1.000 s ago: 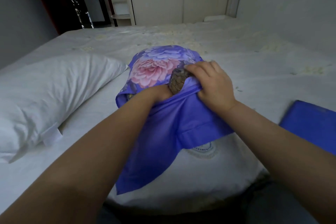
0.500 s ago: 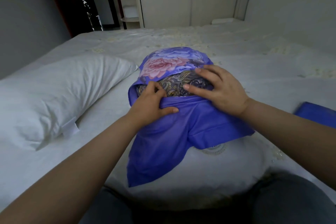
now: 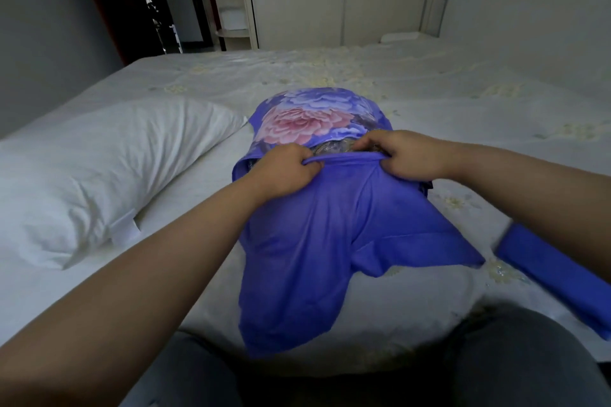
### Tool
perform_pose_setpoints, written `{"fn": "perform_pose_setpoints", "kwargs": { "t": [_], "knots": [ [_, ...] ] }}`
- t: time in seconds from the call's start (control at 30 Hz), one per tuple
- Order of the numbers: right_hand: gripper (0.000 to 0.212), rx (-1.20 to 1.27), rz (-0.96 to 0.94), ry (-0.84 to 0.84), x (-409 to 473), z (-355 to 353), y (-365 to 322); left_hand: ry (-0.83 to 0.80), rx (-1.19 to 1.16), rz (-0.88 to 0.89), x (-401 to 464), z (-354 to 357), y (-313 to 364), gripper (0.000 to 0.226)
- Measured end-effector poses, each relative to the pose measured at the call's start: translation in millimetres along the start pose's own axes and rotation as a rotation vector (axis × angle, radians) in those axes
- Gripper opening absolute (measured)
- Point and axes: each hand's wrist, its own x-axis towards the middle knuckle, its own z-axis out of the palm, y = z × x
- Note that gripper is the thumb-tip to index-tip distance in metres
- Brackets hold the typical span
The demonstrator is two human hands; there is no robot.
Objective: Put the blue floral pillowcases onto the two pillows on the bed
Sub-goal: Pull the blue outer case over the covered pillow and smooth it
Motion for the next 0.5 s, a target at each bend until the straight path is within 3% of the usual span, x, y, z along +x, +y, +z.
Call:
{"fn": "perform_pose_setpoints", "kwargs": {
  "t": [0.13,0.2,0.27,0.3,0.37,0.43,0.5],
  "knots": [
    [0.020,0.356,0.128,-0.380,-5.1,-10.0,1.0,0.157,0.114,-0.019,-3.1,0.5,0.1,0.032],
    [0.023,0.545,0.235,-0.524,-9.7,-17.3,1.2,0.286,0.294,0.040,-8.4,0.5,-2.4,0.014],
    [0.033,0.535,0.260,-0.595,-14.1,-22.0,-3.1,0.420,0.456,0.108,-11.9,2.6,-7.8,0.020],
    [0.035,0.404,0.249,-0.528,-15.3,-21.2,-5.9,0.493,0.488,0.127,-12.7,4.8,-11.5,0.027],
    [0.033,-0.021,0.204,-0.216,-11.8,-12.6,-7.5,0.546,0.441,0.053,-9.4,9.1,-20.4,0.052],
    [0.026,-0.366,0.199,0.096,-11.2,1.4,-11.0,0.326,0.088,-0.173,-7.6,8.2,-25.5,0.077],
    [0.029,-0.495,0.226,0.246,-13.0,14.5,-12.7,0.117,-0.226,-0.289,-5.0,8.5,-27.2,0.067]
  ]
}}
